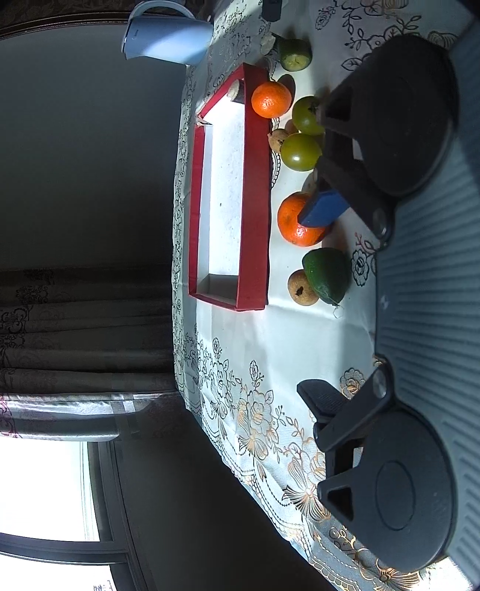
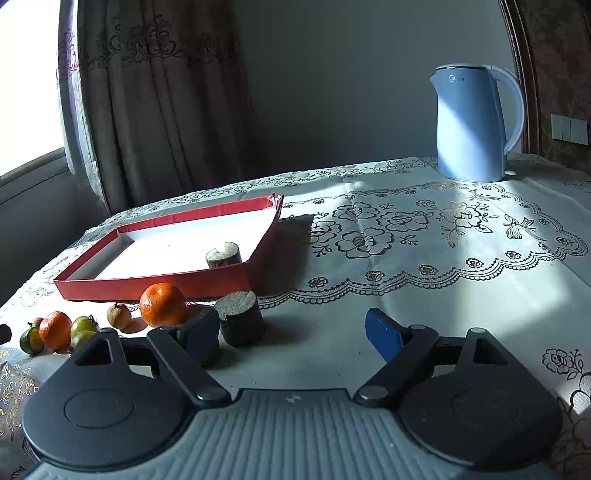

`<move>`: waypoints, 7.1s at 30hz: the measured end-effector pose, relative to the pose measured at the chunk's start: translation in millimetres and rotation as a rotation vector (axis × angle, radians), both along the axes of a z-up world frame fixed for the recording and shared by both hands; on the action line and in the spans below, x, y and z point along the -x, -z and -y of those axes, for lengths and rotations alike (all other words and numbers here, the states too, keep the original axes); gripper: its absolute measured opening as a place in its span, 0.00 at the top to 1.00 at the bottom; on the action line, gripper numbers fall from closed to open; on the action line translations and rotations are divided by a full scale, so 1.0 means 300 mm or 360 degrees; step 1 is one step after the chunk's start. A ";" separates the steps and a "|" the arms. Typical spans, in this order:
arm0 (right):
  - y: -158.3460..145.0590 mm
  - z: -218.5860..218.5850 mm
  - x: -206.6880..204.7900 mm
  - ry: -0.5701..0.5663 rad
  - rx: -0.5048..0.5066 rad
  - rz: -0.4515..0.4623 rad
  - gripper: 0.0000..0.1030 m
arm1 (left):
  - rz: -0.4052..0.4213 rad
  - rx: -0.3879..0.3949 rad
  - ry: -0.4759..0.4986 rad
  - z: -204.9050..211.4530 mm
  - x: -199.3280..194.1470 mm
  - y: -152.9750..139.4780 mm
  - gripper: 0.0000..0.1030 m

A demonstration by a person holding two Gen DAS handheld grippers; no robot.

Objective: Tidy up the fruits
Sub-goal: 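Move the left gripper to the green avocado and close on it, then carry the avocado into the red tray and open the left gripper, then move the right gripper to the green cucumber chunk and close on it, then lift the cucumber chunk over the tray rim and open the right gripper inside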

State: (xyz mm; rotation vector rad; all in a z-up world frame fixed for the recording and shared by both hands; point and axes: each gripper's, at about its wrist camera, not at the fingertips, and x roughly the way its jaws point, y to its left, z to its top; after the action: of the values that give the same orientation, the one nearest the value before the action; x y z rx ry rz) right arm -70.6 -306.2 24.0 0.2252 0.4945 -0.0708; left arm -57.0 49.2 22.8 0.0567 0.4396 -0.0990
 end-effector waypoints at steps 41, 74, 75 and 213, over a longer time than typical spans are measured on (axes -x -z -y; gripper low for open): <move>0.019 0.057 -0.006 0.0045 -0.0204 -0.0014 0.16 | -0.0151 0.0149 0.0019 0.140 -0.498 -0.052 0.51; -0.015 -0.290 0.011 -0.0241 0.0263 0.0014 0.16 | -0.0279 0.0066 0.0026 0.019 -0.052 0.075 0.00; -0.014 -0.301 0.013 -0.0243 0.0293 0.0029 0.14 | -0.0279 0.0066 0.0025 0.020 -0.052 0.075 0.00; -0.079 -0.235 -0.274 -0.0252 0.0218 -0.0004 0.18 | -0.0349 0.0117 -0.0151 0.002 -0.122 0.066 0.00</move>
State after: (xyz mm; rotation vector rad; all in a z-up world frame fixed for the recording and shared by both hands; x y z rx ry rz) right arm 11.5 -235.7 47.6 0.0512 0.5064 0.0493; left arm -20.4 48.6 3.0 -0.0477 0.6565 -0.0275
